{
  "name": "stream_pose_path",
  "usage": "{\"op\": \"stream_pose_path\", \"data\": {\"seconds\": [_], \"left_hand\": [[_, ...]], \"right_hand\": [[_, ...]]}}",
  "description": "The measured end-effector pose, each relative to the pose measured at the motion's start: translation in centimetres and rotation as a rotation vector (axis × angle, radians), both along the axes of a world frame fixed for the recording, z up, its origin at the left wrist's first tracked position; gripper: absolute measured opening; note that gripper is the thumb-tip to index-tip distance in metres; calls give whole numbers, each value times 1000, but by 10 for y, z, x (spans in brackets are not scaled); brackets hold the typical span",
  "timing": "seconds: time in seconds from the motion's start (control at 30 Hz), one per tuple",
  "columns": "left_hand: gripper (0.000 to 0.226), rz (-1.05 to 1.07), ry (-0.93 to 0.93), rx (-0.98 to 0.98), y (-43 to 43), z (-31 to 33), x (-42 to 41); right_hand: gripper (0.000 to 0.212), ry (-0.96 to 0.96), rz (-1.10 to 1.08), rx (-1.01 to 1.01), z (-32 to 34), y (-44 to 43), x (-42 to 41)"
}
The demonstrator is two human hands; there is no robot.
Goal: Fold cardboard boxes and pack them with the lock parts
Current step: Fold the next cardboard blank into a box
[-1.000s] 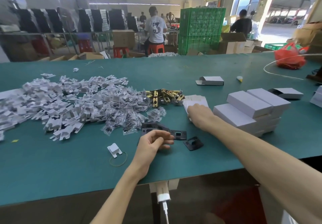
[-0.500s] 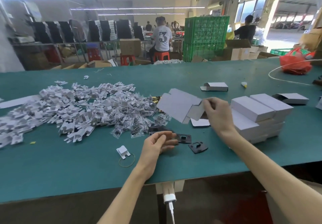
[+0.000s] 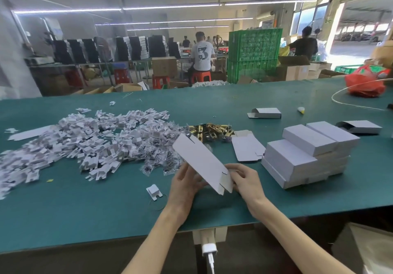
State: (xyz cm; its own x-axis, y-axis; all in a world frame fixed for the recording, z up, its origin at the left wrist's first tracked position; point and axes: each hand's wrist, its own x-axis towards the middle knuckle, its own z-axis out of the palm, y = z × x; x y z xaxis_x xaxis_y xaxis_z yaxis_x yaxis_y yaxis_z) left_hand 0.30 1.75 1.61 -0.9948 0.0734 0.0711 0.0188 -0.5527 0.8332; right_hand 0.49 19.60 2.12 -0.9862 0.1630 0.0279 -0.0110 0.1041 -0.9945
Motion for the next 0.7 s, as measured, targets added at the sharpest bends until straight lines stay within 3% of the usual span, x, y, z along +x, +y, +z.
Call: {"op": "stream_pose_path", "data": {"seconds": [0.13, 0.2, 0.4, 0.57, 0.7], "left_hand": [[102, -32, 16, -45, 0, 3, 1], [112, -58, 16, -62, 0, 3, -1], [101, -249, 22, -45, -19, 7, -10], [74, -358, 86, -142, -30, 16, -20], [79, -391, 90, -131, -29, 11, -23]], "right_hand": [[33, 5, -12, -11, -6, -1, 1], [33, -3, -31, -61, -8, 0, 0], [27, 14, -24, -109, -15, 0, -6], [25, -1, 6, -159, -14, 1, -4], [32, 0, 102, -242, -15, 5, -4]]}}
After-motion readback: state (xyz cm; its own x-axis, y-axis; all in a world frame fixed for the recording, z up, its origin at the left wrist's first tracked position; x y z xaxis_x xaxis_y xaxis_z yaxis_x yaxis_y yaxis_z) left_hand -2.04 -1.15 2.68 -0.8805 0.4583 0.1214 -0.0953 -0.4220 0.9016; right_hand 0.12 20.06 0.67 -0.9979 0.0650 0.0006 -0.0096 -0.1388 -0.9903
